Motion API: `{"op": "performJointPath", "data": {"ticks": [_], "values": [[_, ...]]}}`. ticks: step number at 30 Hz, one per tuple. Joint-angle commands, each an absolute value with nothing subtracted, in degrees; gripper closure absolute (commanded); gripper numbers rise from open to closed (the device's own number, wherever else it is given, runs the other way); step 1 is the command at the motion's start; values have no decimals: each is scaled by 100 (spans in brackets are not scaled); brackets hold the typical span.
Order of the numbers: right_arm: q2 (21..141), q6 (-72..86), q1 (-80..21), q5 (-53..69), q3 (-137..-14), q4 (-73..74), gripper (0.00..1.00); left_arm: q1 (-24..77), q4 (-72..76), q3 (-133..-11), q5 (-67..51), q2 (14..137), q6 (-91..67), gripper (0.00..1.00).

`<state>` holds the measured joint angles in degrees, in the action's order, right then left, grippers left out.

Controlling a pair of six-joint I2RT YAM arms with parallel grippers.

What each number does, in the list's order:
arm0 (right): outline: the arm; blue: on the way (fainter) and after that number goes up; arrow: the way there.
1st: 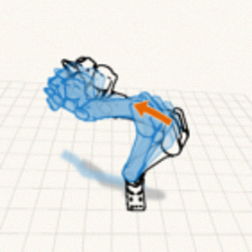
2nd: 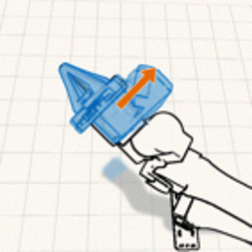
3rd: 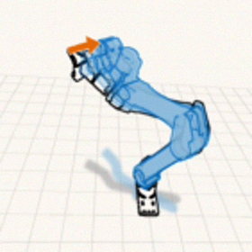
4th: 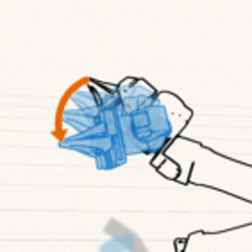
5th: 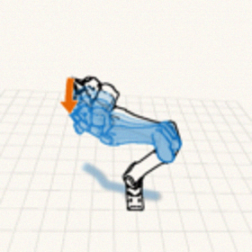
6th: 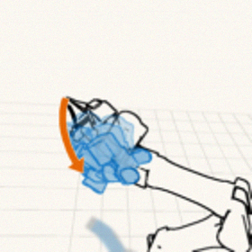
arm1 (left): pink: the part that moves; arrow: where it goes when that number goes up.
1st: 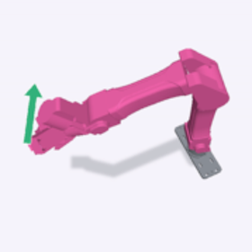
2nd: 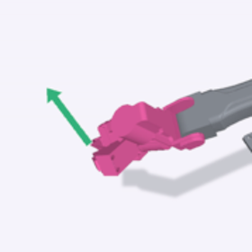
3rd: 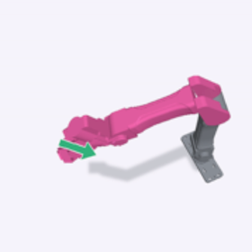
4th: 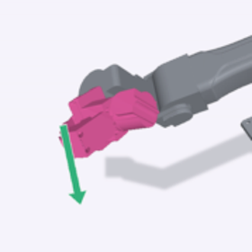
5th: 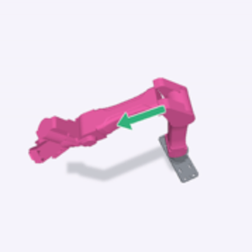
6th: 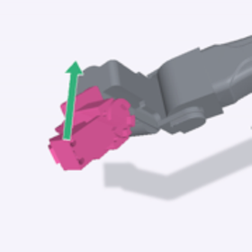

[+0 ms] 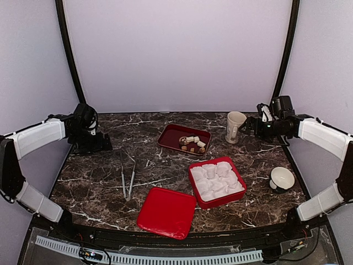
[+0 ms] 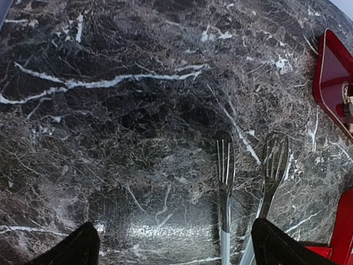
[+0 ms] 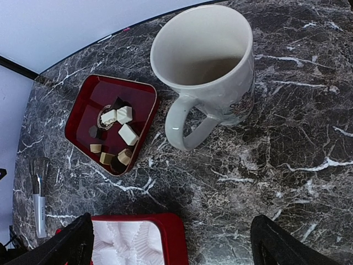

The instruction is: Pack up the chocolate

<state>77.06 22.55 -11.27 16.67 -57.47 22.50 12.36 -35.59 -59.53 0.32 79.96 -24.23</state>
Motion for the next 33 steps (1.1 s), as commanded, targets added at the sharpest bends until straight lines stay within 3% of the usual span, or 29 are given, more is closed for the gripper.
{"op": "performJointPath", "data": {"ticks": [1, 12, 27, 33], "values": [[7942, 2071, -1174, 1596, -6183, 2314, 1, 1250, -3813, -6053, -305, 8321, -2507, 1], [8514, 1837, -1176, 2033, -6787, 2656, 1, 1939, -4716, -7456, -634, 9497, -2412, 3], [8787, 1740, -1185, 2581, -6704, 2671, 1, 2741, -5526, -9401, -613, 11462, -2944, 32], [8839, 1729, -1186, 2762, -6708, 2724, 1, 2757, -5556, -9647, -443, 11846, -3075, 46]]}}
